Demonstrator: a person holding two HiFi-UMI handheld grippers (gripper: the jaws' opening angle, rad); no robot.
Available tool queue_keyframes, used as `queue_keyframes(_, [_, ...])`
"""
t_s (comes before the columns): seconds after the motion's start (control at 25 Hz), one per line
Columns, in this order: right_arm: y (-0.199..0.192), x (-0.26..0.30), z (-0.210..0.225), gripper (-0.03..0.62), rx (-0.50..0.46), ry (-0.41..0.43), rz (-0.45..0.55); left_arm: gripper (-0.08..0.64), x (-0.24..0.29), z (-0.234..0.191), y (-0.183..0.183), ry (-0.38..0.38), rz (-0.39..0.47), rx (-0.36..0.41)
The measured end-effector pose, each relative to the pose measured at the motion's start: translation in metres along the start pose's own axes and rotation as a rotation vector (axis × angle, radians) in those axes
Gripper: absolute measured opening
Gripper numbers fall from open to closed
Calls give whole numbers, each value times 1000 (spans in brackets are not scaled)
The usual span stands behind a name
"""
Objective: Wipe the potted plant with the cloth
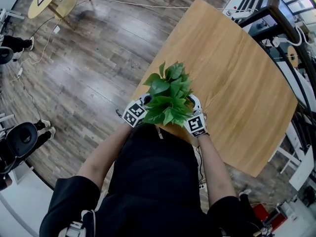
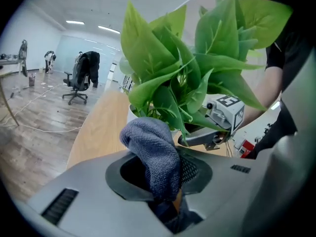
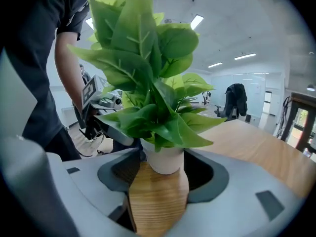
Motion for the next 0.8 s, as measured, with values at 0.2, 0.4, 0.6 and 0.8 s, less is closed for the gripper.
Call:
queue_keyframes(0.2, [0,1,-21,261,13,-1,-4,118,-5,-12,4,11,1,27])
queue_keyframes(0.4, [-6,-12,-50,259,-75,113,-28,120,-6,-22,7,7,6,32])
queue_keyframes(0.6, [-8,-20,-8,261,-3,-42,-32,118,-7,-32,10,44,32,7])
queue_keyframes(0.8, [8,-1,5,270,-146,12,-52,120,-7,-36,14,48,20,36])
Point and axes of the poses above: the fingertips, and each gripper's own axes: x forward along the fingers, z to its right, y out of its top, the point moved 1 cm from there along -x, backward along the fingers, and after that the axes turned 3 degrees about z, right-handed, at the moved point
